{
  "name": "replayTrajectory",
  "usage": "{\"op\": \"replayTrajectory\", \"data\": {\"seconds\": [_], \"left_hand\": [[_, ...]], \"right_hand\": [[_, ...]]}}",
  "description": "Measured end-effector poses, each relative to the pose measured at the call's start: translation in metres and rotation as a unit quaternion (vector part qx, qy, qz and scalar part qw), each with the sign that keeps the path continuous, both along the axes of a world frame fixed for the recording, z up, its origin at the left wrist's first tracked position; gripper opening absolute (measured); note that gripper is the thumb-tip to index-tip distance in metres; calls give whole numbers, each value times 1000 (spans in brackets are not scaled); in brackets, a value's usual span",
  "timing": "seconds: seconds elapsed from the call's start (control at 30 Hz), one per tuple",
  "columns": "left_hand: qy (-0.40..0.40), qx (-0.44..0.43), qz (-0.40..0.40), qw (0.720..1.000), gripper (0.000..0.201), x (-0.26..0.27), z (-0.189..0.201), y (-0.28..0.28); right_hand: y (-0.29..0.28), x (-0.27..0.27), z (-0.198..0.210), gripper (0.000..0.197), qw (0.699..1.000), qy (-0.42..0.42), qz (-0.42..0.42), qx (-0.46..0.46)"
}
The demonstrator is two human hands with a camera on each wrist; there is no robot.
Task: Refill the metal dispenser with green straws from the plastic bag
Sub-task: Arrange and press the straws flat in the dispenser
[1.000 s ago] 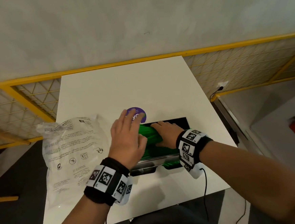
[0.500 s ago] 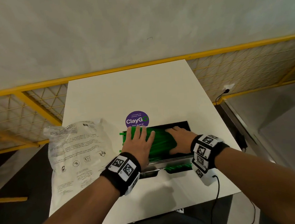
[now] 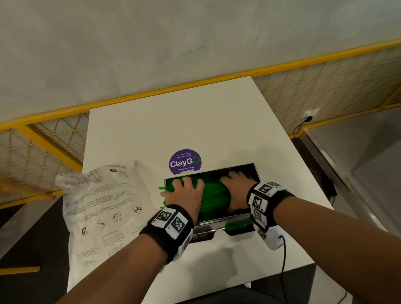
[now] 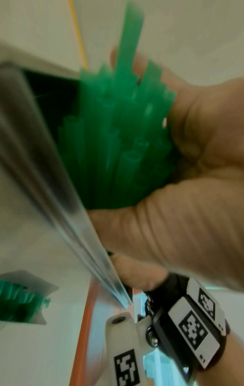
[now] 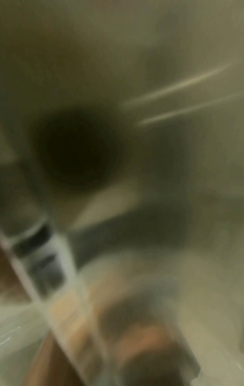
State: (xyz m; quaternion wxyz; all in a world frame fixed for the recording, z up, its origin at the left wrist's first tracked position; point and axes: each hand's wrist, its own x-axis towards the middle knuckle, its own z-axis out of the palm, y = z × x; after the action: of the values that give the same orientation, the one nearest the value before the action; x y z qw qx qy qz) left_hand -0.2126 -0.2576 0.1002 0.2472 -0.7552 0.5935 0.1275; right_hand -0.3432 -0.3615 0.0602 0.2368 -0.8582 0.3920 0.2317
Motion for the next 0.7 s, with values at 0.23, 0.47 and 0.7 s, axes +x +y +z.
{"op": "replayTrajectory", "data": {"seconds": [0.23,0.47,0.7], "left_hand": [[56,24,68,996,92,1,0,-4],[102,-48,32,993,83,18,-1,1],[158,-83,70,981,84,28,-1,1]], "right_hand": [[2,0,1,82,999,-23,-21,21],[1,2,12,73,999,-11,5,-36],[-13,1,30,69,997,-60,-33,-32]]}}
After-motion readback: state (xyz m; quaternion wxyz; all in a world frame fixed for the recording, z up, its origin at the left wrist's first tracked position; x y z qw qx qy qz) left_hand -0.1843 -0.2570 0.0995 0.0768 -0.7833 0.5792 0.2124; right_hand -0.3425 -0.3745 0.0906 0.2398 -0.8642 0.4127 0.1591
